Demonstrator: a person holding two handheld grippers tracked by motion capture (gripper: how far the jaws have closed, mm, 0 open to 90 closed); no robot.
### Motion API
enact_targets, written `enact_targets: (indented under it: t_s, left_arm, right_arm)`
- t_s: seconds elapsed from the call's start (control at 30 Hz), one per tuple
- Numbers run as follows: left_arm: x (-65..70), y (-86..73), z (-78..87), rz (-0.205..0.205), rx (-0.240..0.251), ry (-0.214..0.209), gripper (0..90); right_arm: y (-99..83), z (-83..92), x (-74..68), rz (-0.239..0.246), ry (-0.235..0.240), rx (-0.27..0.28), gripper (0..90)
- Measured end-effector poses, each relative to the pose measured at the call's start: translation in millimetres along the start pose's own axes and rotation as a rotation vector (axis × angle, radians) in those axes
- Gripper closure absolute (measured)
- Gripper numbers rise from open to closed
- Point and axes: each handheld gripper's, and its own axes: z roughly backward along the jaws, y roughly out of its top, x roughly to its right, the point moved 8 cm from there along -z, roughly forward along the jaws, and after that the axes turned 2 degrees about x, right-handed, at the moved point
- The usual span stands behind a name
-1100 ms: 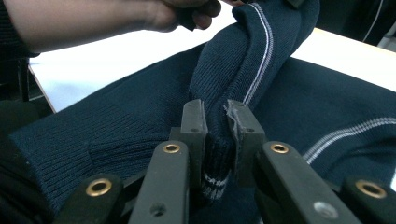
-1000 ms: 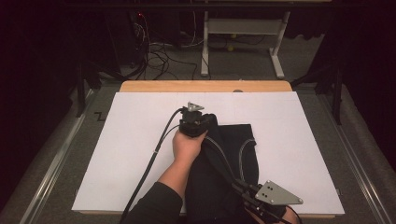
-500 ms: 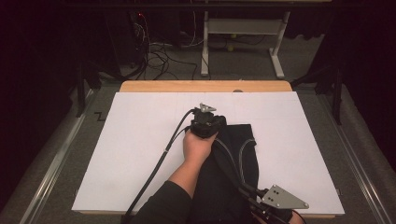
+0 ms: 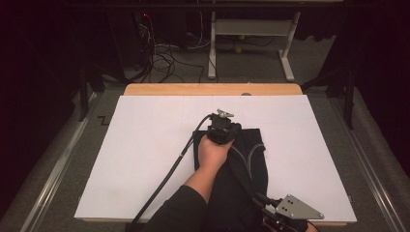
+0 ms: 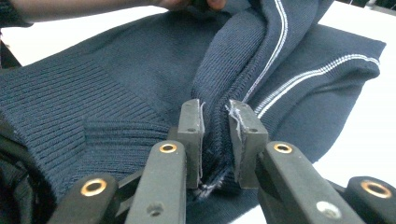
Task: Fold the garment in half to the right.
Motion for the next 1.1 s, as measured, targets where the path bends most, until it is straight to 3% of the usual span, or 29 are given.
enact_targets:
  t_s: [0.2,0.47,0.63,0.87,1.1]
  left_arm:
    - [10.0,2.0,-6.0,0.001,0.012,-0.026,67.1]
    - [22.1,8.7,-3.6,-0.032,0.068,-0.039,42.5]
    - [25.1,11.0,4.0,-0.064,0.084,-0.069,32.8]
    - [17.7,7.1,27.6,-0.092,0.125,-0.076,20.2]
    - [-1.8,-12.3,49.4,-0.101,0.131,-0.099,12.1]
  right_arm:
    - [-3.3,7.9,3.4,-0.028,0.007,0.004,72.8]
    - [1.7,16.4,5.7,-0.036,0.0,0.042,63.1]
    - [4.9,19.2,9.0,-0.047,-0.005,0.062,61.5]
    - [9.0,20.8,12.1,-0.052,-0.013,0.077,60.8]
    - [12.7,19.0,12.9,-0.051,-0.018,0.086,60.8]
